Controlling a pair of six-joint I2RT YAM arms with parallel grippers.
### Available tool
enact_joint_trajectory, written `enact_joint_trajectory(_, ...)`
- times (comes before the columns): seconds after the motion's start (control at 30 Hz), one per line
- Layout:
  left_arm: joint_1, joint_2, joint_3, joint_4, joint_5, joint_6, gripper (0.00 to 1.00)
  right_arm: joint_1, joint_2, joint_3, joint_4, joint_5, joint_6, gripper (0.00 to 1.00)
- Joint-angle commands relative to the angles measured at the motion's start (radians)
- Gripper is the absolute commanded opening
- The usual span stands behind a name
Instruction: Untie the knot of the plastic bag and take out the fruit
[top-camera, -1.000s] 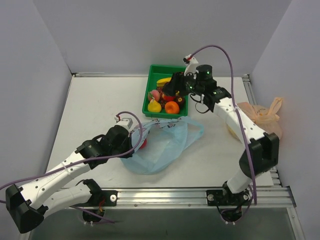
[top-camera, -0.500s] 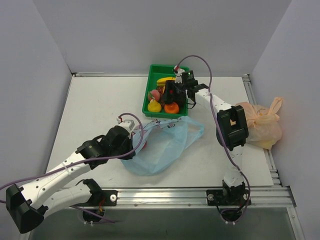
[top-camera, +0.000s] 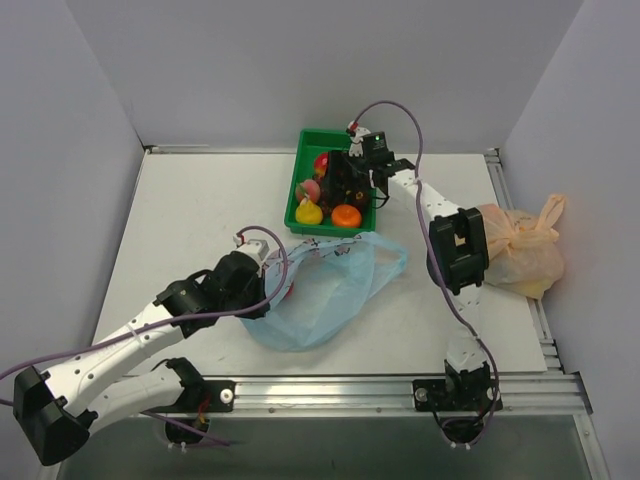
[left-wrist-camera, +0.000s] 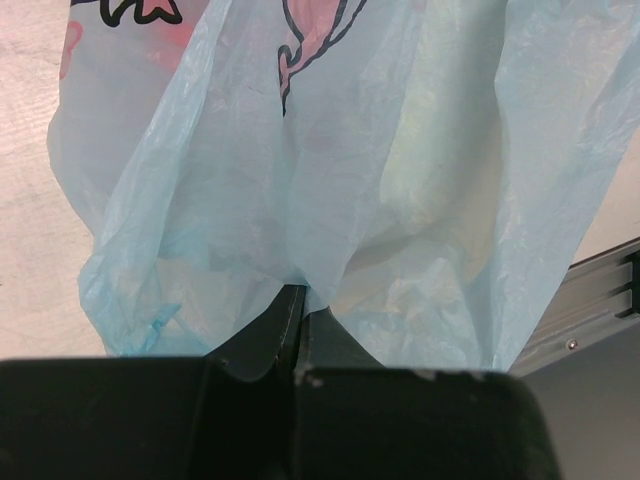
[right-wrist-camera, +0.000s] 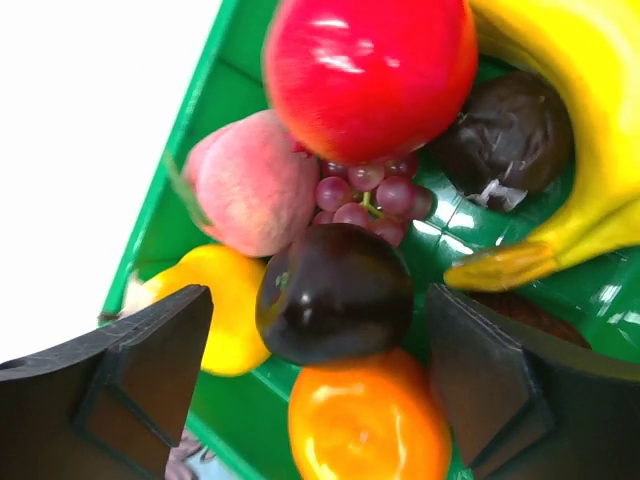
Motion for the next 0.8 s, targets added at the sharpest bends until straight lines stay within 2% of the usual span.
enact_joint_trajectory(0.0, 0.008, -0.012, 0.019, 0.042, -0.033, 0.012, 0.00, 0.014, -0.183, -0.008, -0.012, -0.031, -0.022, 0.93)
enact_joint_trajectory(0.1, 0.010, -0.015, 0.028, 0.053, -0.041, 0.013, 0.00, 0.025, -0.298, -0.091, -0.013, -0.031, -0.030, 1.00)
enact_joint_trajectory(0.23, 0.016, -0.004, 0.059, 0.056, -0.065, 0.027, 0.00, 0.044, -0.494, -0.257, -0.019, -0.005, -0.019, 1.00)
enact_joint_trajectory(0.27, 0.016, 0.007, 0.092, 0.052, -0.074, 0.042, 0.00, 0.062, -0.531, -0.342, -0.016, 0.011, -0.017, 0.98)
enact_joint_trajectory(0.37, 0.016, 0.033, 0.164, 0.026, -0.123, 0.086, 0.00, 0.103, -0.675, -0.464, -0.012, 0.022, 0.001, 0.93)
enact_joint_trajectory(0.43, 0.002, 0.065, 0.266, 0.010, -0.152, 0.114, 0.00, 0.157, -0.775, -0.577, -0.007, 0.025, 0.007, 0.89)
enact_joint_trajectory(0.5, -0.076, 0.108, 0.377, 0.007, -0.192, 0.153, 0.00, 0.209, -0.839, -0.645, 0.002, 0.029, 0.021, 0.82)
enact_joint_trajectory(0.6, -0.185, 0.186, 0.451, -0.017, -0.248, 0.157, 0.00, 0.241, -0.973, -0.818, 0.065, 0.037, 0.072, 0.72)
enact_joint_trajectory(0.67, -0.184, 0.200, 0.418, -0.030, -0.217, 0.083, 0.00, 0.263, -1.059, -0.928, 0.120, 0.051, 0.085, 0.69)
enact_joint_trajectory(0.77, -0.182, 0.154, 0.280, -0.007, -0.209, -0.036, 0.00, 0.280, -1.099, -0.987, 0.085, 0.034, 0.078, 0.69)
